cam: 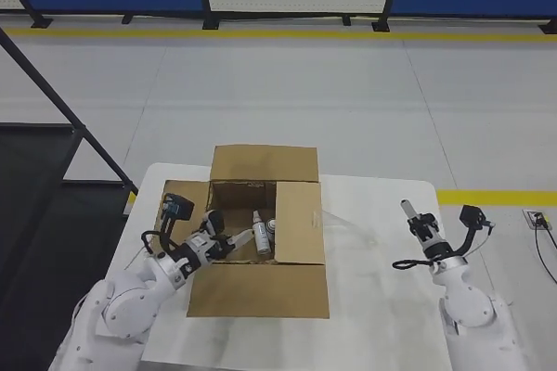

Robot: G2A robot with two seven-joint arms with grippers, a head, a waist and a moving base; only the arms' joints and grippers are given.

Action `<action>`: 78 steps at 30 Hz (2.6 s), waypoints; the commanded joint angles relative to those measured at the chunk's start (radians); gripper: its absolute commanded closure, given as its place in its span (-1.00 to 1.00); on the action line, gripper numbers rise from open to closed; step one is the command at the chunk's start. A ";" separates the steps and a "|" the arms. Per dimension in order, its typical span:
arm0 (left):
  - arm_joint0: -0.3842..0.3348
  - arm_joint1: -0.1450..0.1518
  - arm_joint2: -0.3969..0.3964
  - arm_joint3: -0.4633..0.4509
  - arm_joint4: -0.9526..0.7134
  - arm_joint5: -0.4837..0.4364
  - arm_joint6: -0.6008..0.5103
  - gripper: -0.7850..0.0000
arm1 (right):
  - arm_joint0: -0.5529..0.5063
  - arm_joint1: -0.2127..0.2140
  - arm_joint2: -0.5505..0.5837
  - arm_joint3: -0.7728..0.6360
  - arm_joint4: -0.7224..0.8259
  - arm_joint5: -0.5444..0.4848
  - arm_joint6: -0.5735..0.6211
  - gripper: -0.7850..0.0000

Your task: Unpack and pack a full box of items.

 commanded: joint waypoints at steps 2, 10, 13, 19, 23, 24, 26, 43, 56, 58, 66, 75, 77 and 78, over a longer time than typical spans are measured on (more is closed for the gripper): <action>-0.102 -0.010 0.064 0.094 -0.169 0.024 -0.147 -1.00 | 0.020 0.011 0.033 0.038 0.033 -0.040 0.063 -1.00; -0.322 -0.049 0.246 0.325 -0.358 0.111 -0.339 -1.00 | 0.071 0.050 0.131 0.170 0.122 -0.185 0.248 -1.00; -0.371 -0.066 0.298 0.396 -0.417 0.140 -0.357 -1.00 | 0.091 0.062 0.146 0.212 0.117 -0.208 0.276 -1.00; -0.439 -0.096 0.369 0.522 -0.510 0.147 -0.363 -1.00 | 0.120 0.080 0.157 0.259 0.114 -0.237 0.293 -1.00; -0.461 -0.112 0.394 0.563 -0.544 0.106 -0.326 -1.00 | 0.131 0.098 0.134 0.268 0.118 -0.328 0.474 -1.00; -0.463 -0.114 0.396 0.566 -0.547 0.096 -0.319 -1.00 | 0.132 0.104 0.128 0.270 0.119 -0.355 0.529 -1.00; -0.463 -0.115 0.392 0.566 -0.553 0.079 -0.297 -1.00 | 0.136 0.112 0.108 0.271 0.123 -0.402 0.627 -1.00; -0.471 -0.126 0.398 0.463 -0.542 0.069 -0.224 -1.00 | 0.164 0.146 -0.227 0.318 0.565 -0.473 0.838 -1.00; -0.524 -0.150 0.439 0.489 -0.540 0.065 -0.204 -1.00 | 0.209 0.133 -0.337 0.431 0.643 -0.534 0.710 -1.00; -0.526 -0.151 0.438 0.491 -0.539 0.065 -0.199 -1.00 | 0.209 0.133 -0.337 0.431 0.643 -0.534 0.710 -1.00; -0.540 -0.163 0.455 0.494 -0.538 0.066 -0.193 -1.00 | 0.200 0.115 -0.406 0.393 0.687 -0.493 0.655 -1.00; -0.562 -0.176 0.471 0.508 -0.536 0.070 -0.192 -1.00 | 0.243 0.093 -0.495 0.449 0.757 -0.574 0.684 -1.00; -0.563 -0.178 0.473 0.508 -0.536 0.068 -0.190 -1.00 | 0.250 0.093 -0.506 0.460 0.778 -0.594 0.717 -1.00; -0.564 -0.179 0.474 0.509 -0.535 0.067 -0.191 -1.00 | 0.253 0.093 -0.513 0.459 0.786 -0.589 0.723 -1.00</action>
